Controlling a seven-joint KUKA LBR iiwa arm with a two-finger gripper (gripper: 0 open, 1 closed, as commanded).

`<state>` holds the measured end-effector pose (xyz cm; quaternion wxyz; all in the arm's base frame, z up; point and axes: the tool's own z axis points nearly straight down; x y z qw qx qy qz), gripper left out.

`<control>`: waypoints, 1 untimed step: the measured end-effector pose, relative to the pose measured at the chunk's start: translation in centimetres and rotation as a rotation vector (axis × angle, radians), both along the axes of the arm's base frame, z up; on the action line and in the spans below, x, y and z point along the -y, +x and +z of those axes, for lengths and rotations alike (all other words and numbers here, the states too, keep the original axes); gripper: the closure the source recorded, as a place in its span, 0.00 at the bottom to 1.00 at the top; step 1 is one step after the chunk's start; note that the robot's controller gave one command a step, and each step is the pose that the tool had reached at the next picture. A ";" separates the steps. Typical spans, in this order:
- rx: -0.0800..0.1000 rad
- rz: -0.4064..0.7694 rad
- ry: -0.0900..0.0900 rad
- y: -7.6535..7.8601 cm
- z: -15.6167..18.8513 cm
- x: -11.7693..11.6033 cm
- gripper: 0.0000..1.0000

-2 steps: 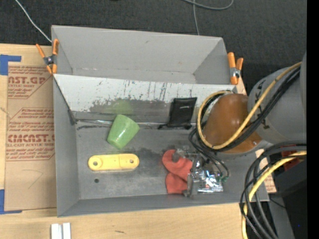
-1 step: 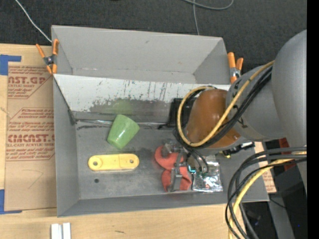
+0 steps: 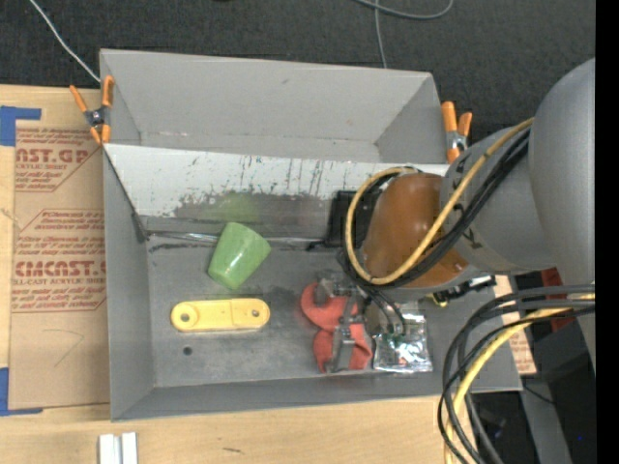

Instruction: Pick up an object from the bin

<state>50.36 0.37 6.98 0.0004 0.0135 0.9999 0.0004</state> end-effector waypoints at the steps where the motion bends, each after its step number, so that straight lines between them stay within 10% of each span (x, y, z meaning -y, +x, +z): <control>1: 0.005 -0.051 0.000 4.1 0.1 7.7 0.00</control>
Offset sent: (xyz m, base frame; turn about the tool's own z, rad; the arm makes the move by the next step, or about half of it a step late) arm 0.0345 -0.0627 0.0002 0.0914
